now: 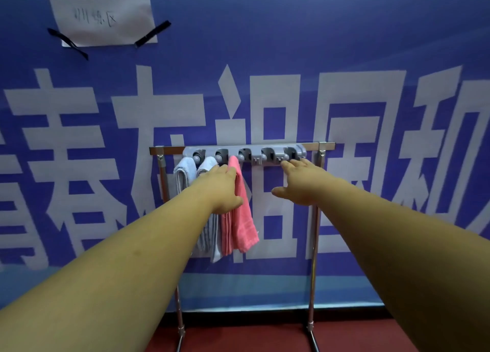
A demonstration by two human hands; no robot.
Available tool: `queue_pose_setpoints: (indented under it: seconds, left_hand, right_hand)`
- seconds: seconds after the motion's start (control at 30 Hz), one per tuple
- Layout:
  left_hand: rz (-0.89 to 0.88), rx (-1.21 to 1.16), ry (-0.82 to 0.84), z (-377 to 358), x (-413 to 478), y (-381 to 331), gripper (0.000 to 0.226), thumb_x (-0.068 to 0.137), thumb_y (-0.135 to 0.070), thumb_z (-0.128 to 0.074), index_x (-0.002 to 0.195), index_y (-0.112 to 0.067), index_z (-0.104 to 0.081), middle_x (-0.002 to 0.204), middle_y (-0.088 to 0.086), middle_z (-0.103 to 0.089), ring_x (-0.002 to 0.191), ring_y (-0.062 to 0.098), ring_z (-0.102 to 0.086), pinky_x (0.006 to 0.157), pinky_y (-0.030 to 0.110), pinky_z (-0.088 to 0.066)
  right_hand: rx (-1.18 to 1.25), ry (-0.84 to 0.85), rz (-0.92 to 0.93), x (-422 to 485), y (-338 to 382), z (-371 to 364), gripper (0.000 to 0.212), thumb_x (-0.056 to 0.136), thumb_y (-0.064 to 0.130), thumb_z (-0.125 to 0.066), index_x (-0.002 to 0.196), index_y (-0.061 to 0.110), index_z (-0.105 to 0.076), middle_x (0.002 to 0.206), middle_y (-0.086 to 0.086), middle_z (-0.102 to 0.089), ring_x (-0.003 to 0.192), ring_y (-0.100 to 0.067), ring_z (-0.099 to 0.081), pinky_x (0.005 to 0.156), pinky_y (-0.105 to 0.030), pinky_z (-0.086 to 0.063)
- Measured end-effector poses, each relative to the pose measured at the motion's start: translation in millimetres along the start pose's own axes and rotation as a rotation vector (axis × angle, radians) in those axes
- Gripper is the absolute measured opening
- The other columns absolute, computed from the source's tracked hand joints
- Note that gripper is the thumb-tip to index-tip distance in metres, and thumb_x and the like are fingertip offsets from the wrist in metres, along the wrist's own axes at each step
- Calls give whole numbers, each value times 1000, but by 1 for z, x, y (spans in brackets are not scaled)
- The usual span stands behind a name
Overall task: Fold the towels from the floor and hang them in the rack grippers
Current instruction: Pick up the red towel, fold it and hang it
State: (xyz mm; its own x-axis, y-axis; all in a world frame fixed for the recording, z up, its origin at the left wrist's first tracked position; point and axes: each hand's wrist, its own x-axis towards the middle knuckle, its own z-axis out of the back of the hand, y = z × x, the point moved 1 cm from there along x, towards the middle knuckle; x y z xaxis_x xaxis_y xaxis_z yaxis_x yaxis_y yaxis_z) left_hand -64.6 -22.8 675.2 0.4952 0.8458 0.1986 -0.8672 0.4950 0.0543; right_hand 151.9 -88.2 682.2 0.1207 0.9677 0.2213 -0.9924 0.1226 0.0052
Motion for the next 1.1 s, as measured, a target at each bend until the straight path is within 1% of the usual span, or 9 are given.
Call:
queue_pose_setpoints:
  seconds: [0.13,0.23,0.37,0.47,0.57,0.73,0.9,0.97,1.1]
  left_hand:
    - [13,-4,-88,-15,38,12,70,92,-36,-65,152,-11,-41,142,9,-55,136,33,-46,112,48,-42]
    - [19,-9,-119,-21,70,30,64,86,-38,-64,145,-20,-49,143,7,-58,144,32,-40,122,54,-27]
    - [-14,-6,-43,-30,106,48,91,78,-52,-76,156,-25,-37,155,4,-50,157,33,-24,127,63,-8]
    - [-64,-25,-148,-45,123,51,68,82,-47,-71,141,-27,-44,132,-1,-61,144,29,-40,125,61,-14]
    - [-68,-29,-265,-56,134,52,42,93,-26,-56,135,-24,-50,126,0,-63,135,24,-48,124,54,-19]
    - [-64,-4,-313,-59,146,57,50,98,-11,-45,146,-23,-50,136,5,-63,141,23,-49,129,52,-16]
    - [-44,16,-342,-48,161,54,41,102,-11,-41,139,-21,-56,143,7,-62,146,21,-48,131,50,-12]
    - [-36,21,-292,-41,163,50,46,103,-11,-42,145,-25,-55,150,5,-61,155,19,-36,131,51,-9]
    - [9,-29,-194,-42,157,45,36,103,-24,-40,130,-33,-62,137,1,-67,152,24,-35,127,55,-11]
  right_hand:
    - [235,-40,-2,45,19,-8,47,105,34,-55,148,17,-51,135,-13,-62,118,-33,-63,94,-44,-56]
    - [447,-97,-19,85,36,-8,24,103,19,-52,115,11,-70,94,-9,-70,85,-30,-70,72,-38,-59]
    - [778,-63,-86,143,61,-13,25,102,12,-56,123,3,-68,102,-20,-77,71,-29,-76,60,-36,-64]
    - [822,31,-101,172,76,-23,28,102,6,-57,128,-3,-64,107,-22,-73,80,-33,-77,66,-40,-66]
    - [790,24,-118,192,81,-36,25,100,2,-58,122,-6,-66,94,-18,-70,70,-29,-70,67,-38,-65]
    - [808,-32,-155,208,77,-55,19,99,5,-58,111,-5,-70,82,-14,-70,61,-24,-70,56,-31,-61]
    - [938,-129,-205,219,77,-52,25,96,3,-59,118,0,-71,112,-21,-73,91,-32,-72,85,-46,-65]
    - [733,-151,-200,221,77,-49,26,90,-1,-61,111,6,-74,109,-14,-75,98,-33,-72,91,-44,-62]
    - [425,-85,-128,210,80,-54,18,84,0,-68,77,14,-58,77,-3,-60,82,-29,-63,74,-34,-53]
